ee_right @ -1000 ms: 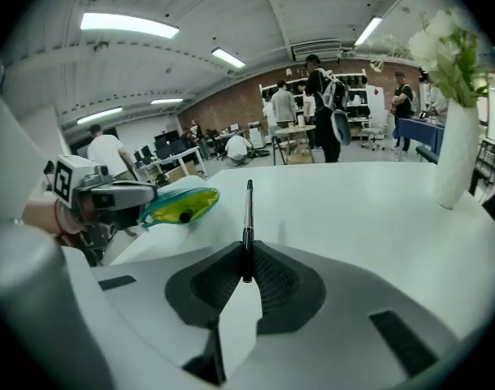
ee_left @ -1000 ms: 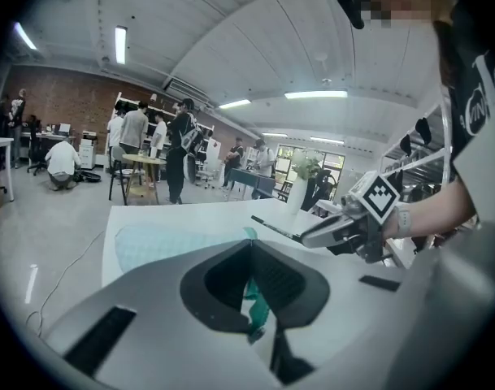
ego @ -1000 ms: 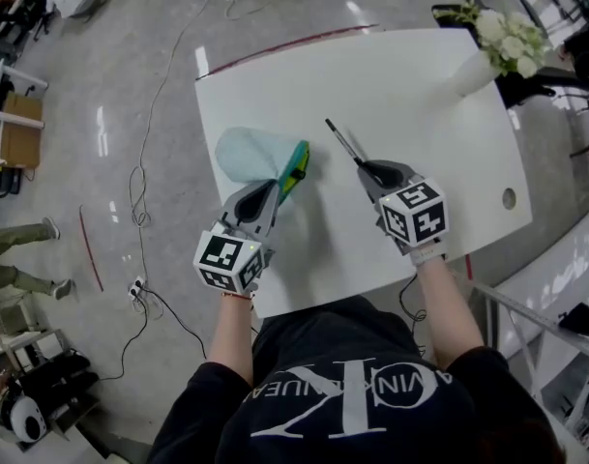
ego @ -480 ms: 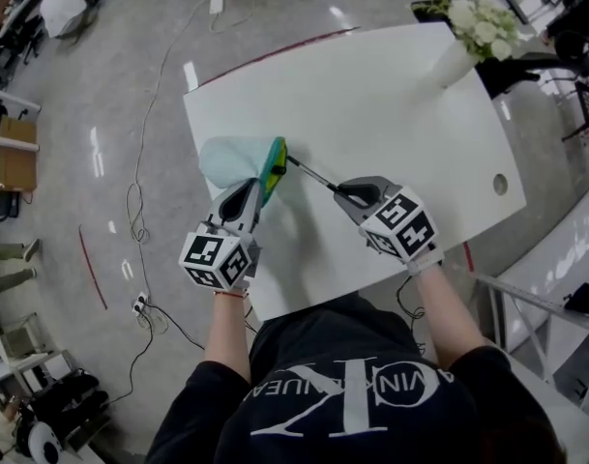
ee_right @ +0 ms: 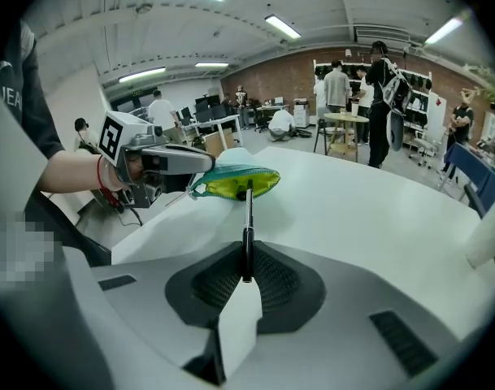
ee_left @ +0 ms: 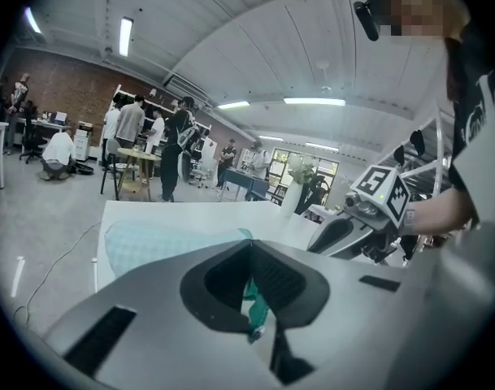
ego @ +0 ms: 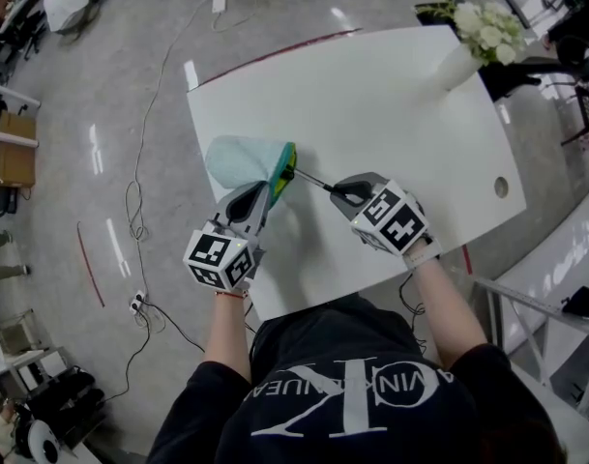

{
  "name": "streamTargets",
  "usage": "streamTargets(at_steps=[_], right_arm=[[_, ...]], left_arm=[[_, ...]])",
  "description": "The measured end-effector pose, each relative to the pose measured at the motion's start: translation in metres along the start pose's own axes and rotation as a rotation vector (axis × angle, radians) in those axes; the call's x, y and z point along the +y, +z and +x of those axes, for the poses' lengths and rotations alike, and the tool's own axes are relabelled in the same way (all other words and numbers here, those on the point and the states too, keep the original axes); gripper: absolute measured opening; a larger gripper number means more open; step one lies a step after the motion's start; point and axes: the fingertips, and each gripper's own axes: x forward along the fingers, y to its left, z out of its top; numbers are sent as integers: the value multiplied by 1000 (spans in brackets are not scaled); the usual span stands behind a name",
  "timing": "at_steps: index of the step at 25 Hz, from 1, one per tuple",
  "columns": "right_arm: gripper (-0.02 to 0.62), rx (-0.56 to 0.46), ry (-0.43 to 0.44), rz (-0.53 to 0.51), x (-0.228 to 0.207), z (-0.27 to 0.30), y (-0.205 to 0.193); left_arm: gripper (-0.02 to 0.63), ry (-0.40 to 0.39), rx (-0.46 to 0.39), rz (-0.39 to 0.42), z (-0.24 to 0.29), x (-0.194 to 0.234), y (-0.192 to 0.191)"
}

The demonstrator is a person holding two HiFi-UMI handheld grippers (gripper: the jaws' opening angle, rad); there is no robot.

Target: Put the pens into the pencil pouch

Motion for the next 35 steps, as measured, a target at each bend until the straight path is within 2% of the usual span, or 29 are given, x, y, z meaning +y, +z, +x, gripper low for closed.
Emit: streamTargets(at_steps=[14,22,29,32,35], right_arm=[[55,34,23,-59,9,15,22],[55,81,34,-163,17,25,32],[57,80,36,-203,25,32,46],[60,65,12,-206,26,33,50],[72,18,5,-157,23,29,51]], left_arm=[[6,-95,5,-11,-5,-19,-5],[6,-148,0,-14,-14,-28,-7],[6,-226,-11,-15,-19,-42,-7],[6,-216,-28,-28,-24,-39,-5],[6,-180,-55,-54,-26,-32,0]])
